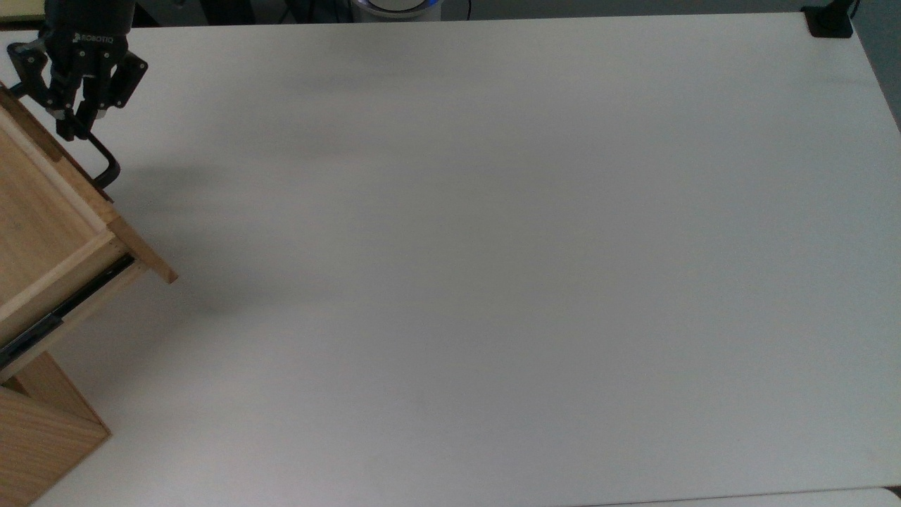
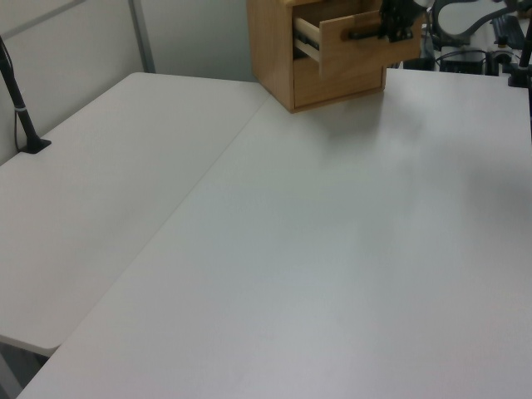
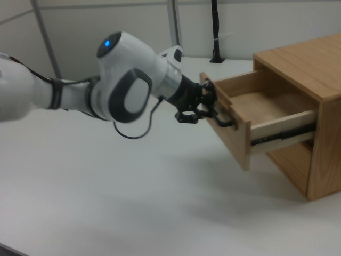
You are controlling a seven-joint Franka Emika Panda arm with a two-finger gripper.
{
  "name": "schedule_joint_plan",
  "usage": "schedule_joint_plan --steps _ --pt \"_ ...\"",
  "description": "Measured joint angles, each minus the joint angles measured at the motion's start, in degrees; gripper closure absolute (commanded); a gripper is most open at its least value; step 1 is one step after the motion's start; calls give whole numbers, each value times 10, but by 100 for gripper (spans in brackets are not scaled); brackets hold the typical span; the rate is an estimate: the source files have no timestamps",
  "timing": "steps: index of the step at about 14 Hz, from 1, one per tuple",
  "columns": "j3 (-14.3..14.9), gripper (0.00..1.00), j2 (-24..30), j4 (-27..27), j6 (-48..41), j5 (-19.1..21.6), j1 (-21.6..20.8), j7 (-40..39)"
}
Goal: Open the drawer by sliding it
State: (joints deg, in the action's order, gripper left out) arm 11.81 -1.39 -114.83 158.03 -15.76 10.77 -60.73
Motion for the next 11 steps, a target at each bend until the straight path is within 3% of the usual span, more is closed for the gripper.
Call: schedule_joint_plan --steps 2,3,4,6,7,11 --pt "0 82 30 -2 -81 0 -14 0" --pt "0 72 44 -3 -115 0 -22 1" --pt "0 51 57 -5 -145 0 -30 1" --pt "-4 21 100 1 -176 0 -47 2" --pt "-7 0 116 3 -191 2 -51 8" --pt "-24 0 132 4 -240 37 -51 68"
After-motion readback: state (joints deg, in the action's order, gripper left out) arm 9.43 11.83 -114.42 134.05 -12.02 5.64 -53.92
